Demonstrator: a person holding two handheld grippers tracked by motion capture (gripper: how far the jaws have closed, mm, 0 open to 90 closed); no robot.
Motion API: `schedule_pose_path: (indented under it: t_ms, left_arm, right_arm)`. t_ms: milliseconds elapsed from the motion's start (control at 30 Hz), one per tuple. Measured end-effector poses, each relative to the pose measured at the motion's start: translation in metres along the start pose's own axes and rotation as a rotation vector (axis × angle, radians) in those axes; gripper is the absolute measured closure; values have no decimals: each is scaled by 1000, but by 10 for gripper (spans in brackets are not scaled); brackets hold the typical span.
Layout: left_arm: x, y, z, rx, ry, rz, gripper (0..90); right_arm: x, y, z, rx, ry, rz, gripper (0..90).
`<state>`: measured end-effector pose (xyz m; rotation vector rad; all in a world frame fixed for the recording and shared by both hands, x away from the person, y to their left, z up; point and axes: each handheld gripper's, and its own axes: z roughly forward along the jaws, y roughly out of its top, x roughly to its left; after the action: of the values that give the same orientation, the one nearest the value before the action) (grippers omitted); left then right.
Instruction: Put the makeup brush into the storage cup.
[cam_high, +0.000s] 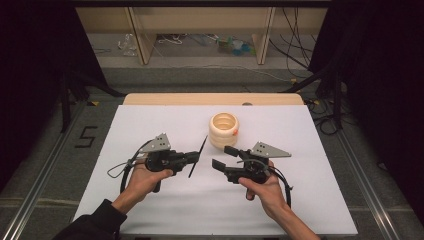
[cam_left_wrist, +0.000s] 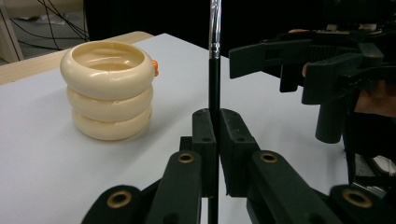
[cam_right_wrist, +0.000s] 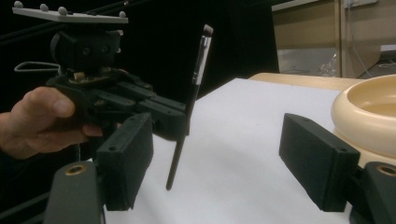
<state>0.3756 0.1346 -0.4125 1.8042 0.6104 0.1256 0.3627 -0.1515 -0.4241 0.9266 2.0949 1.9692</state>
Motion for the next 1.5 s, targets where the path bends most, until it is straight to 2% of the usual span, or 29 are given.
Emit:
schedule_pose_path:
  t_ms: [33, 100, 267, 433, 500, 533, 633, 667, 700, 767, 900, 1000, 1133, 1367, 1500]
  left_arm:
    - [0, 0, 0, 0, 1, 11, 851]
    - [-2, -1, 1, 0, -5, 0, 851]
    - [-4, -2, 3, 4, -12, 15, 851]
    - [-8, -1, 4, 4, -14, 28, 851]
    - [-8, 0, 5, 2, -19, 42, 851]
    - [-9, -1, 5, 0, -17, 26, 851]
    - [-10, 0, 5, -2, -22, 29, 851]
    - [-11, 0, 5, -5, -26, 30, 851]
    - [-11, 1, 5, -6, -26, 32, 851]
    - [-12, 1, 5, -3, -27, 43, 851]
    - [-14, 1, 6, -5, -32, 33, 851]
    - [-15, 2, 7, -3, -36, 50, 851]
    - [-17, 2, 9, -3, -39, 48, 851]
    - [-20, 2, 9, -8, -48, 40, 851]
    - [-22, 3, 9, -14, -55, 49, 851]
  right_arm:
    - [1, 1, 1, 4, 7, 14, 302]
    - [0, 2, 2, -6, 15, 13, 328]
    - [0, 4, 6, -1, 32, 41, 398]
    - [0, 6, 9, 5, 44, 26, 459]
    - [0, 6, 10, 3, 57, 40, 482]
    - [0, 6, 10, 6, 59, 34, 492]
    - [0, 6, 12, -1, 70, 38, 523]
    - [1, 7, 11, 19, 73, 38, 534]
    - [1, 6, 13, 2, 78, 39, 540]
    - [1, 6, 14, 0, 84, 43, 550]
    - [1, 6, 16, 1, 91, 48, 582]
    - [1, 7, 15, 3, 99, 51, 604]
    - [1, 7, 16, -2, 96, 40, 628]
    - [2, 7, 17, -15, 118, 37, 677]
    - [3, 7, 17, -13, 127, 37, 700]
